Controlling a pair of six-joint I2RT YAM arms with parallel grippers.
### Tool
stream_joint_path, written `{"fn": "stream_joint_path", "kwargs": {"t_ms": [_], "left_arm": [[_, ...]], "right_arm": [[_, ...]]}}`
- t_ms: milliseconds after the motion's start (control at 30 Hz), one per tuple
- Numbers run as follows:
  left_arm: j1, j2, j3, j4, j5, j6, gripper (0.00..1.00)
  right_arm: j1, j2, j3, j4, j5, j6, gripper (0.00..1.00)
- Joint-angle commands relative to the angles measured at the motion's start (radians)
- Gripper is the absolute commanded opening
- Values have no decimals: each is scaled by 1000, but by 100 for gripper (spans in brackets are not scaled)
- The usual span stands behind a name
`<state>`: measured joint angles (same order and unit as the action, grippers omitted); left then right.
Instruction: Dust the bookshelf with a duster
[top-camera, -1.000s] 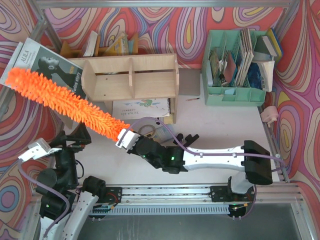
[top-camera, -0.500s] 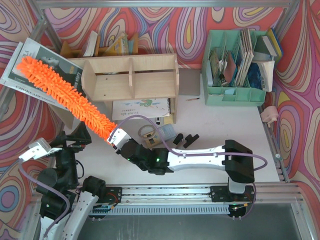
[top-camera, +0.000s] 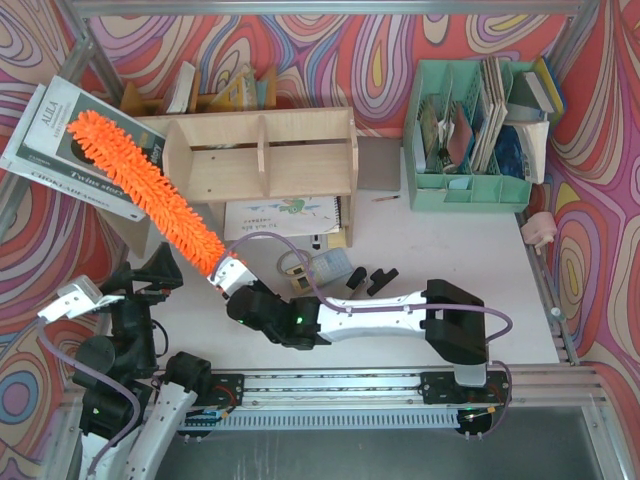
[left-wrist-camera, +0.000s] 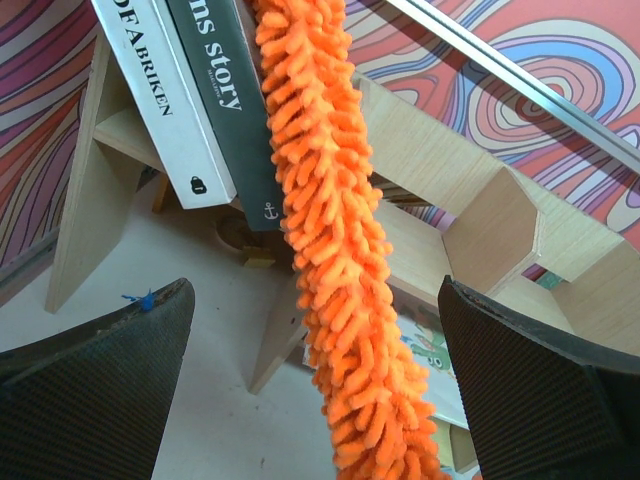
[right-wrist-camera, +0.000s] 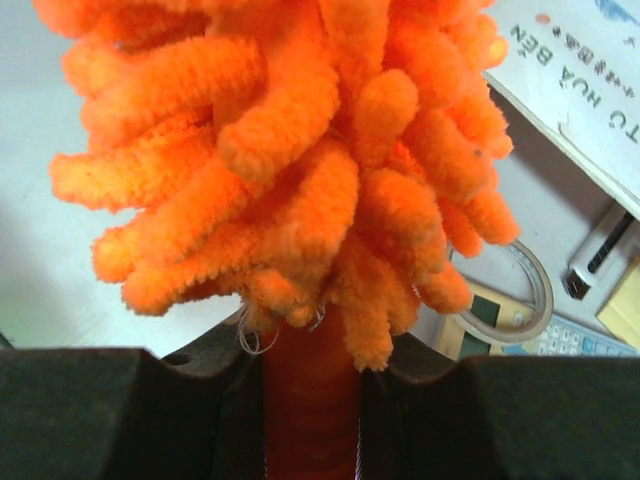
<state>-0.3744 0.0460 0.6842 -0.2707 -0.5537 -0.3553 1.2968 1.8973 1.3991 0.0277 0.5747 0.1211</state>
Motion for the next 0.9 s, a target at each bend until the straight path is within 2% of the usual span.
{"fn": "stream_joint_path", "kwargs": {"t_ms": [0, 200, 567, 867], "left_arm": [[10, 4, -9, 5, 9, 5, 98], [12, 5, -9, 5, 12, 4, 99], [15, 2, -10, 5, 13, 4, 98], [16, 15, -6, 4, 22, 1, 99]], "right_arm": [[14, 14, 85, 40, -31, -27, 0], [29, 67, 191, 24, -21, -77, 0], [26, 83, 142, -63, 30, 89, 0], [26, 92, 174, -39, -27, 85, 0]]}}
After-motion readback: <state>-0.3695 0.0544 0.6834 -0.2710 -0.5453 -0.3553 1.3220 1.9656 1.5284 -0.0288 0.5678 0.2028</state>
